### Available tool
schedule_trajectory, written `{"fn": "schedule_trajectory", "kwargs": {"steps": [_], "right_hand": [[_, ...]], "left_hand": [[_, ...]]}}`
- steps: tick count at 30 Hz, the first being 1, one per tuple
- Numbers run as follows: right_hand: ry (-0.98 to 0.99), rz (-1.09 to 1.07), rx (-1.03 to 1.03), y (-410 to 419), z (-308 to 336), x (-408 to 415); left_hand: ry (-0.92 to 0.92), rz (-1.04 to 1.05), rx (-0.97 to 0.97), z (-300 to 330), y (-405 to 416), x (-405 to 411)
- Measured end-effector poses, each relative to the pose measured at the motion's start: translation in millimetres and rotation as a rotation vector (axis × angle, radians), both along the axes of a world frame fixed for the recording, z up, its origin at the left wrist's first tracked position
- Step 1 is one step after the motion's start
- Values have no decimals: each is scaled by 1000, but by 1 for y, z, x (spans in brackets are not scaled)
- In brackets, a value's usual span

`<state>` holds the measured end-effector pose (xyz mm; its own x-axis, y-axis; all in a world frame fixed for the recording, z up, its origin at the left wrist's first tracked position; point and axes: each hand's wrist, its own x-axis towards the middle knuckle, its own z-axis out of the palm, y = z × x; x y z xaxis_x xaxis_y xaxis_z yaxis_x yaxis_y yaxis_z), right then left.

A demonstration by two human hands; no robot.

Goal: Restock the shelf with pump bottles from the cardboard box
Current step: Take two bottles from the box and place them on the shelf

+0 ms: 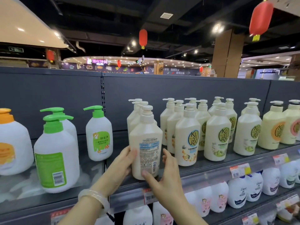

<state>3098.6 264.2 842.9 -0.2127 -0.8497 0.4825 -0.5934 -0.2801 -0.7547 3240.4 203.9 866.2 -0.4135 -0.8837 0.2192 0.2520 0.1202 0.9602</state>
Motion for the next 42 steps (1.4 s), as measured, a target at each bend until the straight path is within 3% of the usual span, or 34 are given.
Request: {"fn": "schedule_trajectory", "kwargs": {"steps": [6, 10, 12, 15, 20, 22, 27, 33, 36, 42], "right_hand": [[-110, -34, -8, -9, 0, 27], [-157, 24, 60, -13, 5, 26], [-174, 81, 78, -18, 9, 19], [-116, 162, 134, -26, 16, 4], [-109, 435, 313, -33, 39, -28], [-153, 487, 363, -34, 39, -35], [-68, 251, 273, -32, 21, -31], [-166, 439, 469, -35, 33, -56], [-92, 374, 461, -36, 32, -58], [-162, 211, 183, -26, 17, -29]], "left_hand": [[47, 14, 89, 5, 17, -3], [68, 267, 52, 3, 17, -5], [8, 442, 16, 3, 12, -1], [-185, 519, -90, 2, -2, 7], [-182, 198, -48, 10, -13, 7], [-271, 77, -56, 10, -10, 0], [-445, 69, -143, 15, -12, -6], [-487, 125, -160, 14, -15, 1], [-477, 134, -178, 11, -13, -5], [-524, 499, -214, -5, 1, -29]]}}
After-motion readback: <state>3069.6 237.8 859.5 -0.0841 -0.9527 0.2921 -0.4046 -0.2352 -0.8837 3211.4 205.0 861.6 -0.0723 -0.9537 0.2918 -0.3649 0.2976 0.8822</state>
